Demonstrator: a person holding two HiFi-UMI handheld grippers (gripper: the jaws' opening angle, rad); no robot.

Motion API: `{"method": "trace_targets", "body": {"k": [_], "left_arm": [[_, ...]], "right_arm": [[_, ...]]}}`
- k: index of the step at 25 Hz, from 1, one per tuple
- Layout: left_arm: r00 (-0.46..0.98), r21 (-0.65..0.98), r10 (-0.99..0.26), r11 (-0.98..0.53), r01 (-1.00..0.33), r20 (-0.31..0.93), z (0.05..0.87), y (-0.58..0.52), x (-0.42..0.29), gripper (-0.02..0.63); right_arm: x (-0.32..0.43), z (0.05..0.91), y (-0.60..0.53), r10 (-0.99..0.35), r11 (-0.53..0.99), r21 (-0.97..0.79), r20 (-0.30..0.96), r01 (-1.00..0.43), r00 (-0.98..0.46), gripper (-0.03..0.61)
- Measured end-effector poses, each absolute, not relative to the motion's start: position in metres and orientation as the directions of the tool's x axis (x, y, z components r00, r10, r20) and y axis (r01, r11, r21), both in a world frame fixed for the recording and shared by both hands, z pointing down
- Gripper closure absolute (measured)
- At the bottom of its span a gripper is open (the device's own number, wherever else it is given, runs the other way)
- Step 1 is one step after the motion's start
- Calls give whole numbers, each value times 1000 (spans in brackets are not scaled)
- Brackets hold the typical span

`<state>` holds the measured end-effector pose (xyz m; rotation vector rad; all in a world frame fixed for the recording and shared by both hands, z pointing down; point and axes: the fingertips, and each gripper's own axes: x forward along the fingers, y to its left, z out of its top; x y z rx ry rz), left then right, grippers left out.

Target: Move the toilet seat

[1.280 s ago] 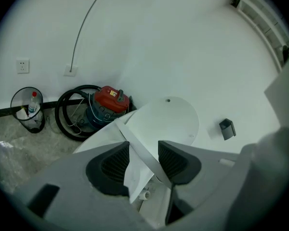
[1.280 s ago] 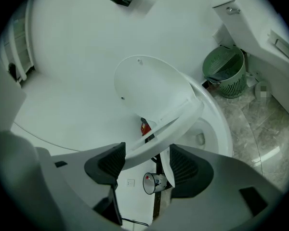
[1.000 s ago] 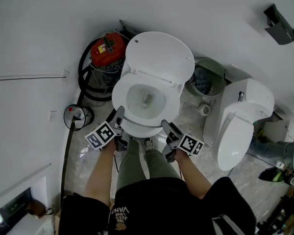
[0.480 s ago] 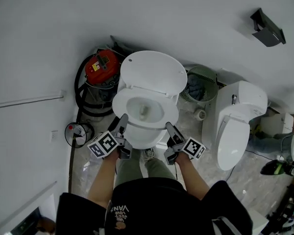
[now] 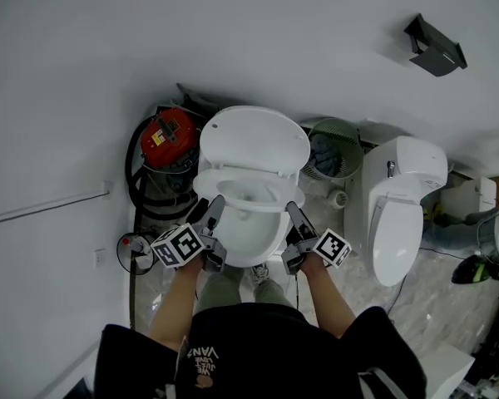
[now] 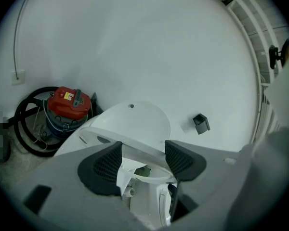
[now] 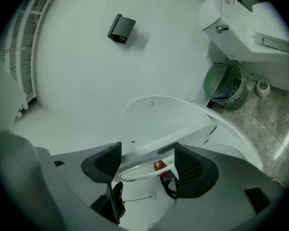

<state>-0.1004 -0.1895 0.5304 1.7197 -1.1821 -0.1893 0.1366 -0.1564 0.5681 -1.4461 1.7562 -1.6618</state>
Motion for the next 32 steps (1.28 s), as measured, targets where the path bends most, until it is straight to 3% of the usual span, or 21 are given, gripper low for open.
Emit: {"method": "trace_targets", "body": {"k": [3,7,15,18,22,32], "left_arm": [[542,777,-753,-65,-626,374,525,-198,-98,328],[572,766,-732,-109,-634,370,521,-209,-93,323],[593,747,-723,-163,-645,355,514,-228,-89,312],[601,722,-714,-195,-664,359,512,-235,-86,303],[607,682,-704,-239,-691,368,511,-244,-83,298],[625,574,-670,-349,-741,400,510,-264,-75,290]], "right_arm": [[137,563,-164,-828,-193,-881,383,-432,-410,250],[131,546,-182,-863,-100,-908,282,-406,-419,247],[134,524,-192,-883,-24,-884,238,-467,-404,249],[133,508,-198,-892,59,-886,161,-461,-422,249],[145,518,-188,-897,-37,-876,241,-482,-370,252],[148,511,-177,-896,-27,-839,261,-544,-359,256]]}}
